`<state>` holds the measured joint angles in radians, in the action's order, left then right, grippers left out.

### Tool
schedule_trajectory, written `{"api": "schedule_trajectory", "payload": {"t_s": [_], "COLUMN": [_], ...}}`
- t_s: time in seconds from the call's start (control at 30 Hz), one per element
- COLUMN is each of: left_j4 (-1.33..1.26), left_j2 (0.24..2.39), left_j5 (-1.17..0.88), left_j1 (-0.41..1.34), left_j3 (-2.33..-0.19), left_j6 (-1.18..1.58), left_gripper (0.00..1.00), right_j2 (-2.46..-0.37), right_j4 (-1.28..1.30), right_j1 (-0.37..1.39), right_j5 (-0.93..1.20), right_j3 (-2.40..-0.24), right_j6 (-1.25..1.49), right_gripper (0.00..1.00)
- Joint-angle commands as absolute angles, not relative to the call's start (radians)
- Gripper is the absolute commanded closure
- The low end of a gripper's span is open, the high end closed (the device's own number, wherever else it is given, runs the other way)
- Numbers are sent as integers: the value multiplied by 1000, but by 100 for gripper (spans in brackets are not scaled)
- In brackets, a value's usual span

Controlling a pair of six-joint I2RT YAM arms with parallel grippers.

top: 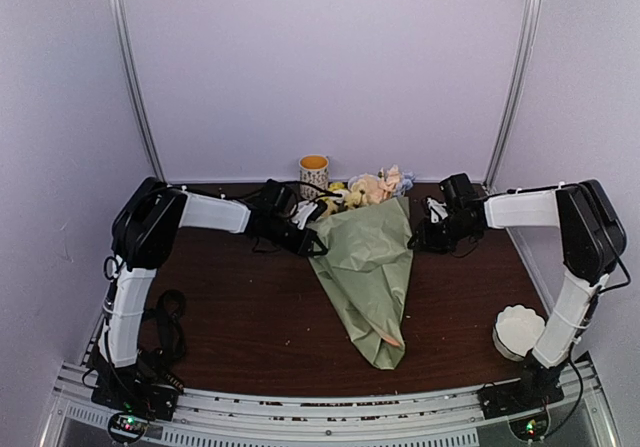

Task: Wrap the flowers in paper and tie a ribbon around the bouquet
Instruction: Adjust the folded bouquet at the center of the board.

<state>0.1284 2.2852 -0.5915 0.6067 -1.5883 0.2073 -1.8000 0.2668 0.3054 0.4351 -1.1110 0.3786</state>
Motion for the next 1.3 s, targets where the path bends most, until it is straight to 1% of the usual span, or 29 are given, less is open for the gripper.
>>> {"api": "schedule_trajectory", "payload": {"t_s": [0.0,0.07,0.13,0.23,0.3,0.47,0.57,0.63,0.73,0.8,0.93,1.07,1.17,1.27], "left_j4": [79,69,63,62,63,63,71,75,81,86,94,96,92,87], "left_j2": [2330,2333,2335,2335,2336,2335,2336,2336,2335,2333,2331,2330,2331,2331], "left_j5": [-618,-623,-624,-628,-630,-630,-628,-626,-623,-619,-614,-617,-621,-623], "left_j1": [599,600,599,599,598,599,599,599,599,599,597,592,591,592], "left_j3": [-1572,-1564,-1557,-1553,-1553,-1556,-1562,-1567,-1572,-1574,-1582,-1588,-1588,-1585], "left_j6": [253,265,273,272,268,270,272,272,272,269,266,264,264,264], "left_gripper": [100,100,100,100,100,100,100,100,100,100,100,100,100,100], "right_j2": [-1630,-1548,-1472,-1385,-1364,-1408,-1450,-1475,-1521,-1609,-1656,-1624,-1558,-1430], "right_j4": [333,367,394,417,429,468,474,457,448,467,500,500,521,469], "right_j1": [360,425,514,662,761,947,1034,1086,1169,1211,1259,1278,1311,1320], "right_j5": [251,143,49,-5,2,8,17,35,30,18,-5,15,47,101], "right_j3": [-1060,-1028,-992,-938,-915,-879,-864,-860,-863,-852,-860,-839,-867,-857], "right_j6": [348,340,339,329,330,374,403,424,448,494,520,540,506,491], "right_gripper": [60,57,58,63,67,83,90,93,95,97,98,98,94,88]}}
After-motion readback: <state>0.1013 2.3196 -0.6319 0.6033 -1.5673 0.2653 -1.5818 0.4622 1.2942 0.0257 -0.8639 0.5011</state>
